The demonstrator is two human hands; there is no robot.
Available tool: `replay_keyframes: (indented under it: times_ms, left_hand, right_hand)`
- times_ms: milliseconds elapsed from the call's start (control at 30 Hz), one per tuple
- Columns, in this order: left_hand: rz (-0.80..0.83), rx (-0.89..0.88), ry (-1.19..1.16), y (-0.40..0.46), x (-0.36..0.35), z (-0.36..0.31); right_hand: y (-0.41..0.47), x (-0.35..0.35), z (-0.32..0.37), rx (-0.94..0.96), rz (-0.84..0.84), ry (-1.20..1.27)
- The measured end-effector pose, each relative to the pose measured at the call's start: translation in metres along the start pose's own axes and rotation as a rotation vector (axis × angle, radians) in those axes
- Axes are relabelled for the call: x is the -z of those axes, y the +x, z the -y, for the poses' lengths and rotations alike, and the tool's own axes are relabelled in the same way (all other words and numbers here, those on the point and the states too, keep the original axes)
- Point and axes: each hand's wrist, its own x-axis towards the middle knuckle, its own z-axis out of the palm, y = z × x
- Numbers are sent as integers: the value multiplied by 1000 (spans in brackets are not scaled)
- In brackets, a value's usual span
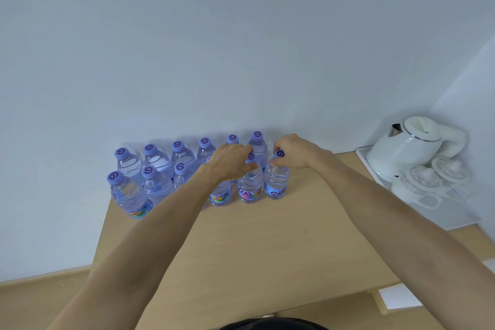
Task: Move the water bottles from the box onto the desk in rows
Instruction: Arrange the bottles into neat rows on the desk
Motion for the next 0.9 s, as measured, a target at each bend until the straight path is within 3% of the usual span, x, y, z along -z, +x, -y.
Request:
replay_keyframes:
  times_ms: [267,900]
  left_hand:
    - [57,62,-46,-4,1,7]
    - [-15,-4,21,-1,-3,19]
  right_hand:
    - [5,-4,11,79,-31,12]
    - [18,1,7,231,5,-45]
